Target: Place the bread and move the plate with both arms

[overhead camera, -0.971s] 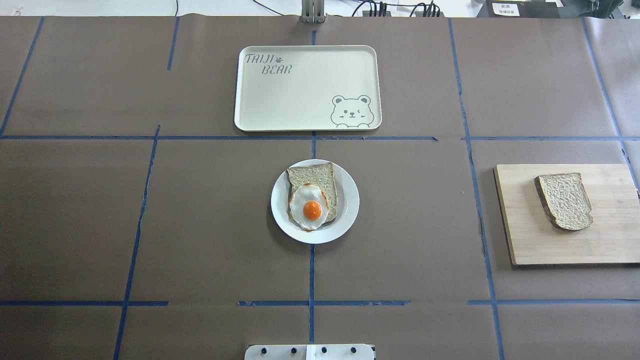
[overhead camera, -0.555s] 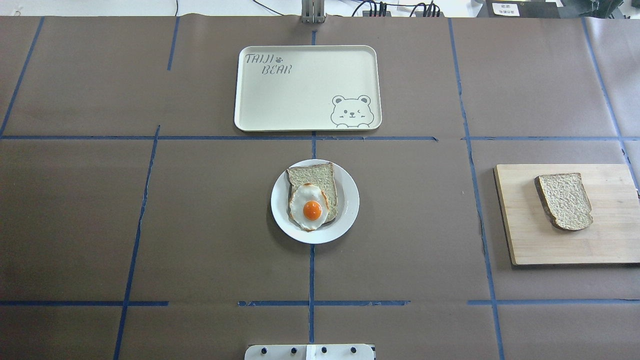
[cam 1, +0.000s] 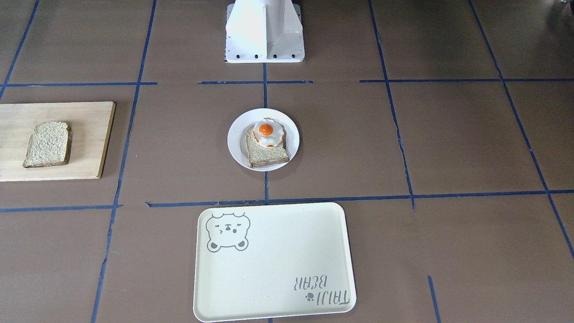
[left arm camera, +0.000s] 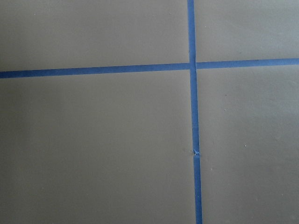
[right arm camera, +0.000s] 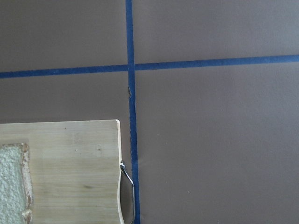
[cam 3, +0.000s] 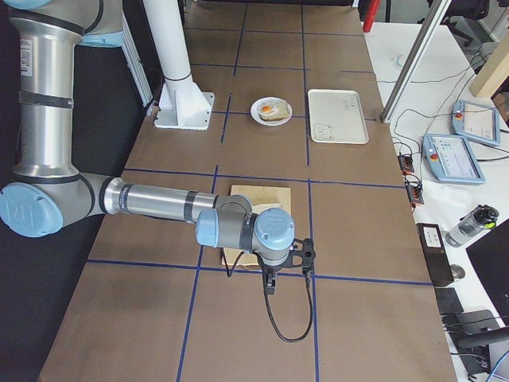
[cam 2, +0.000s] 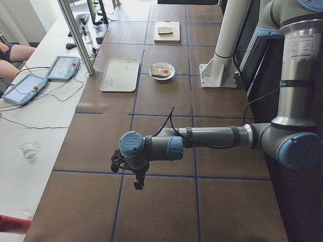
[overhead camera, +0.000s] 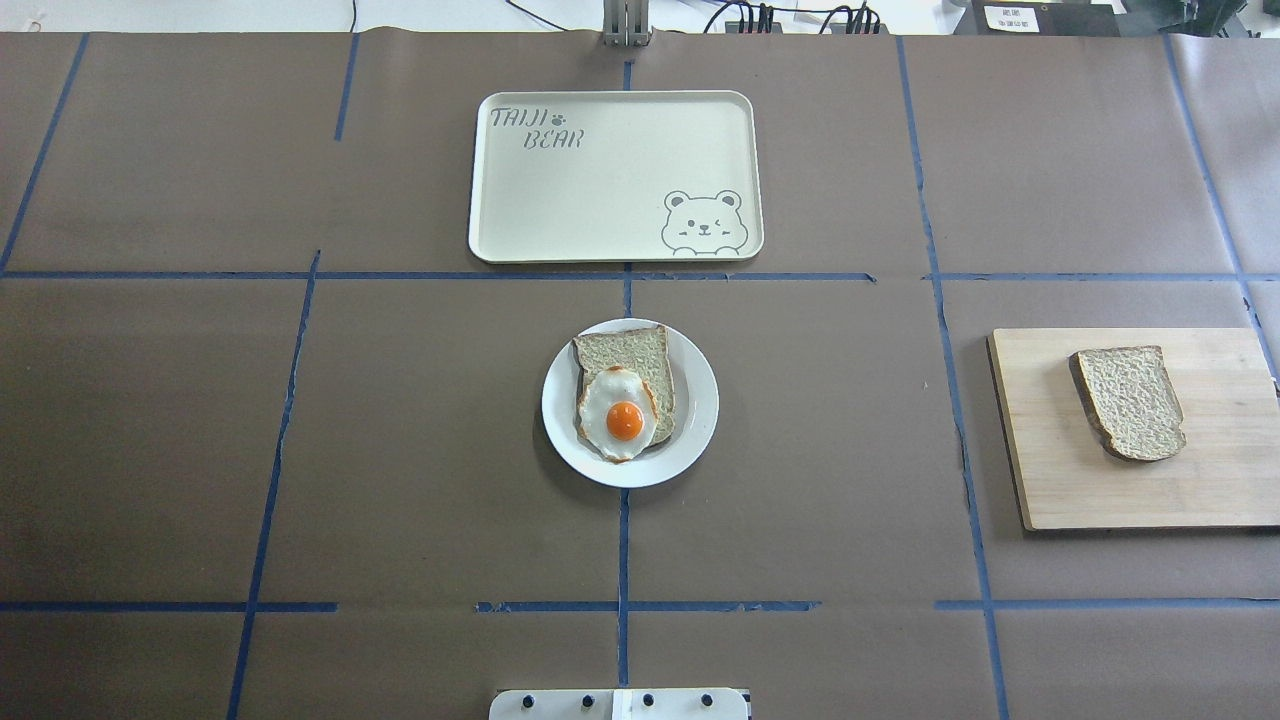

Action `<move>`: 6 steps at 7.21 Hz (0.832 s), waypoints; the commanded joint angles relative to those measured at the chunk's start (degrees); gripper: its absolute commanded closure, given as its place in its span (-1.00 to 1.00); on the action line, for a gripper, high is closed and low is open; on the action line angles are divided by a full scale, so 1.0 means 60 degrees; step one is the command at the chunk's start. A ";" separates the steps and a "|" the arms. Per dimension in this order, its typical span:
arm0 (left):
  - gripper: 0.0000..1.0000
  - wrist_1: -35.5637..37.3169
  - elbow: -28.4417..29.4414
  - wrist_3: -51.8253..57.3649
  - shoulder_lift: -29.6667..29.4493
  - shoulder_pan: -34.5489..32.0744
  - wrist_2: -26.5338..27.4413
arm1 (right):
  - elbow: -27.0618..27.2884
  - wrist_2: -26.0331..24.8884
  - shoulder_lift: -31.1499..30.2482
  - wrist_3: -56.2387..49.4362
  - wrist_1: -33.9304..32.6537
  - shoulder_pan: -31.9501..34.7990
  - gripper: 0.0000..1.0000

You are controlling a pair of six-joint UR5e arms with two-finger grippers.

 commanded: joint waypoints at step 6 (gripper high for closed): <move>-1.00 -0.3018 -0.0448 -0.3393 -0.0353 0.1433 -0.0124 | -0.0191 -0.0372 0.0389 0.5644 0.4276 -0.2787 -1.00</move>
